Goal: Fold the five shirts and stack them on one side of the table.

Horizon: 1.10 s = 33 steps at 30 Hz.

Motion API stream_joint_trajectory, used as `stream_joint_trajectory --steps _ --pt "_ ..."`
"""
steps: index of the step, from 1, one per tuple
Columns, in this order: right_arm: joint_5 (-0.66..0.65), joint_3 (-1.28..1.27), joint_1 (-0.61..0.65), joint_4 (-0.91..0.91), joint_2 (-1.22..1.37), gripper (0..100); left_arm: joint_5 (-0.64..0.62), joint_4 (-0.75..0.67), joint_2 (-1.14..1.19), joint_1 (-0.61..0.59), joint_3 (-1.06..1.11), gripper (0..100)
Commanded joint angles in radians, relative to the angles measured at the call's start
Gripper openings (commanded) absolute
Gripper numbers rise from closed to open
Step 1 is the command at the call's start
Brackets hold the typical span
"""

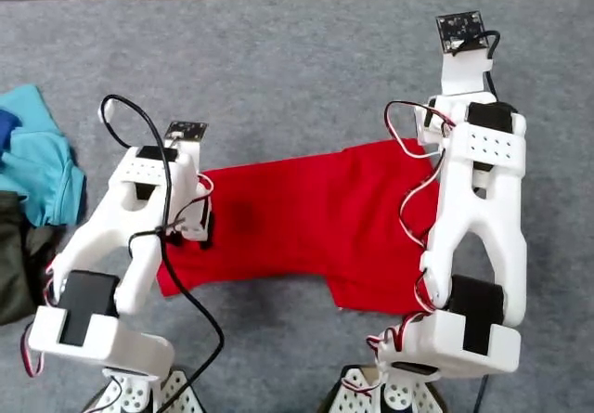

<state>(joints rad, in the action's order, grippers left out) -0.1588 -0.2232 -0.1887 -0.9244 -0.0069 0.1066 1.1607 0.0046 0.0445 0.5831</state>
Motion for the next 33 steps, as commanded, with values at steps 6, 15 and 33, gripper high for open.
stream_joint_trajectory --steps 6,15,33 --pt "0.008 0.012 0.01 0.021 -0.067 0.5 0.0 -0.012 -0.004 -0.021 -0.011 6" --pt "0.008 0.012 0.008 0.023 -0.068 0.5 -0.011 -0.005 -0.004 -0.012 -0.015 2" --pt "0.002 0.01 0.008 0.018 -0.07 0.5 -0.058 0.293 -0.341 0.183 -0.003 2"
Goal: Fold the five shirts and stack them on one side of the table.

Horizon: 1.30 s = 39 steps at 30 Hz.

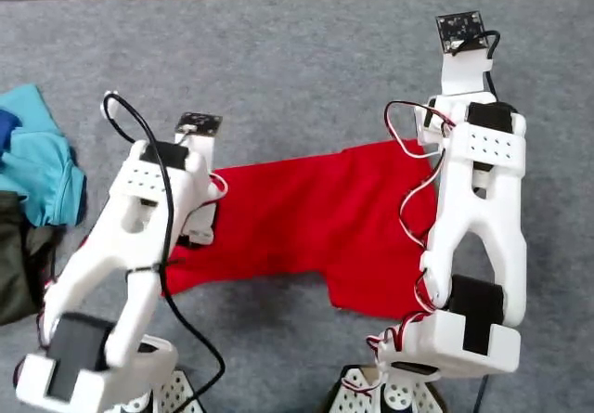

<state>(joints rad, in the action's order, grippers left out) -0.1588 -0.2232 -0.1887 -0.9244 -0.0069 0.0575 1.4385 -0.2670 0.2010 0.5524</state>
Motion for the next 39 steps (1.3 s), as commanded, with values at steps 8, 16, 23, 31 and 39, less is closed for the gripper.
stream_joint_trajectory --steps 8,16,23,31,39 --pt "0.0 0.01 0.008 0.017 -0.073 0.5 -0.009 0.015 -0.127 0.018 0.16 2" --pt "0.0 0.01 0.008 0.017 -0.073 0.5 -0.003 0.046 -0.119 0.023 0.183 3" --pt "0.0 0.01 0.008 0.015 -0.073 0.5 -0.002 0.137 -0.122 0.017 0.184 15" --pt "0.0 0.013 0.008 -0.003 -0.074 0.5 -0.002 0.15 -0.125 0.003 0.009 19" --pt "0.008 -0.002 0.015 -0.049 -0.17 0.5 -0.006 0.127 -0.111 -0.106 -0.284 19"
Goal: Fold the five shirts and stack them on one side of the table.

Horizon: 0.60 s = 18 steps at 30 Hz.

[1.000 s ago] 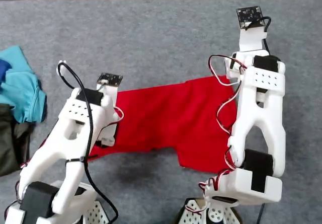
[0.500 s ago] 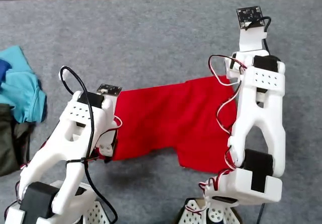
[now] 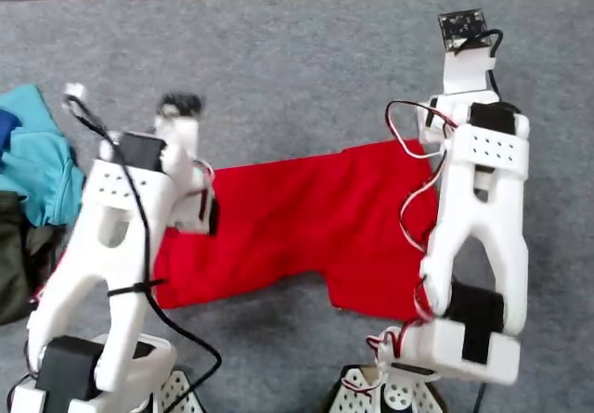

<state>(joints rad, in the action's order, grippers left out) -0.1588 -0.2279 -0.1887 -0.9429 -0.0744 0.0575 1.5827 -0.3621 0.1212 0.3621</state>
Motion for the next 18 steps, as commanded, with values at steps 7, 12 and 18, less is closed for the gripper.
stream_joint_trajectory --steps 7,12,18 --pt "0.008 -0.099 0.059 0.014 -0.111 0.5 -0.006 -0.311 0.14 -0.029 0.095 18" --pt "0.009 -0.18 0.064 0.201 0.002 0.5 -0.002 -0.453 0.32 -0.051 0.098 9" --pt "0.009 -0.12 0.065 0.299 0.259 0.5 -0.002 -0.462 0.529 -0.135 -0.054 3"
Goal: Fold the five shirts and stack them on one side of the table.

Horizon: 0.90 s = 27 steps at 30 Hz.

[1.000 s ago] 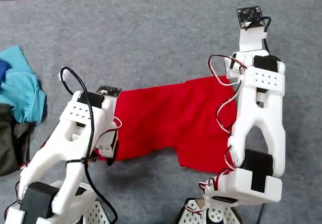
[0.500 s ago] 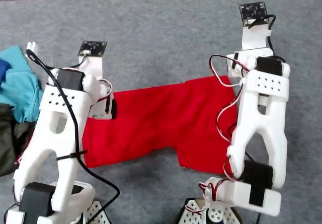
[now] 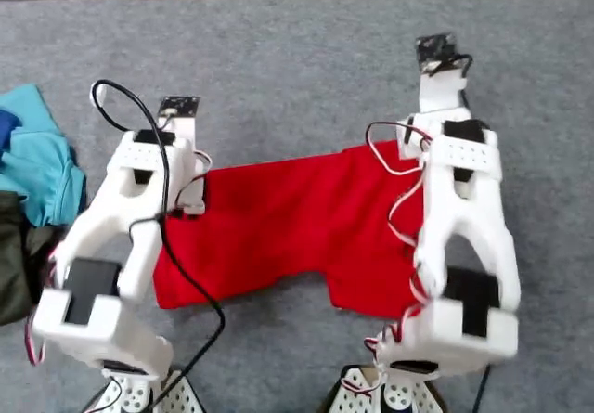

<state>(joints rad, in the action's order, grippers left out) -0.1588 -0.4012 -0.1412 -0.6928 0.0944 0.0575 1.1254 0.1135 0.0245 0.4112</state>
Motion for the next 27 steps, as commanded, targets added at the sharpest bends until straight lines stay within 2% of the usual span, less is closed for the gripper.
stream_joint_trajectory --steps 1,9,24,27 --pt "0.009 0.074 0.018 0.051 0.134 0.5 -0.002 -0.005 0.079 -0.052 -0.13 3" --pt "0.009 0.222 -0.044 0.044 0.305 0.5 -0.002 -0.005 0.216 -0.084 -0.287 3" --pt "0.008 0.236 -0.05 0.044 0.297 0.5 -0.005 -0.003 0.309 -0.112 -0.476 3" --pt "0.005 0.232 -0.05 0.0 0.234 0.5 -0.003 0.044 0.308 -0.118 -0.503 3"
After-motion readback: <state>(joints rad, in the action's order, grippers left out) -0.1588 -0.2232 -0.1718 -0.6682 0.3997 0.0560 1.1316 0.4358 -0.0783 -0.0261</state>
